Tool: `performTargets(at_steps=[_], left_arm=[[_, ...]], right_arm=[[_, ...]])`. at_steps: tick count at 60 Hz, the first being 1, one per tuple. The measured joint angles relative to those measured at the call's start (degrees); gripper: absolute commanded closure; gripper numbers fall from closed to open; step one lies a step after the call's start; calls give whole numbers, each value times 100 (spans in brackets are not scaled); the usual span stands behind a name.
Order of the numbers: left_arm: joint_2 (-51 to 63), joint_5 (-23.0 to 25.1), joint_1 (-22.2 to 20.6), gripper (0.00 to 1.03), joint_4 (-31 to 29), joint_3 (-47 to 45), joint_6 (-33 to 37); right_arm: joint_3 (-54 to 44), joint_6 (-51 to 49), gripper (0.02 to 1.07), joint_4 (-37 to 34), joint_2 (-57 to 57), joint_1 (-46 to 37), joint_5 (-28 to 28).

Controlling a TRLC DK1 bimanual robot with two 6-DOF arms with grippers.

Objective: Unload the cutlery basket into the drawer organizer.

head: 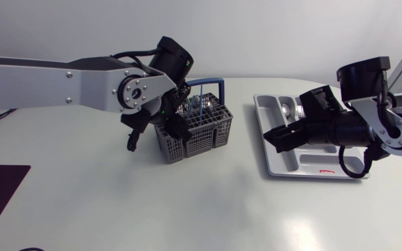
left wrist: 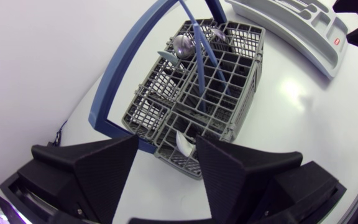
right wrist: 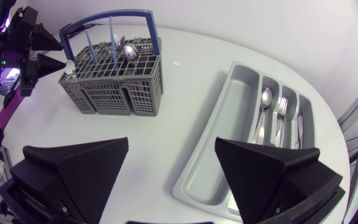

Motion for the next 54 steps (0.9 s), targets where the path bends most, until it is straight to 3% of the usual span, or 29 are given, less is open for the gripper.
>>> performTargets(at_steps=[8,17,27,54], left_arm=[[157,-184,-94,43,-74,144,-125],[358,-348,-125,45,-190,205,-302],[448,-492,-125,60,-245,205,-446],[616,-632,-219,74,-256,247,-680]], right_arm=[[0,0,7,15,0,0,0],[0,0,7,44,0,0,0],[0,0,7,44,0,0,0],[-4,0,7,48,0,0,-2]])
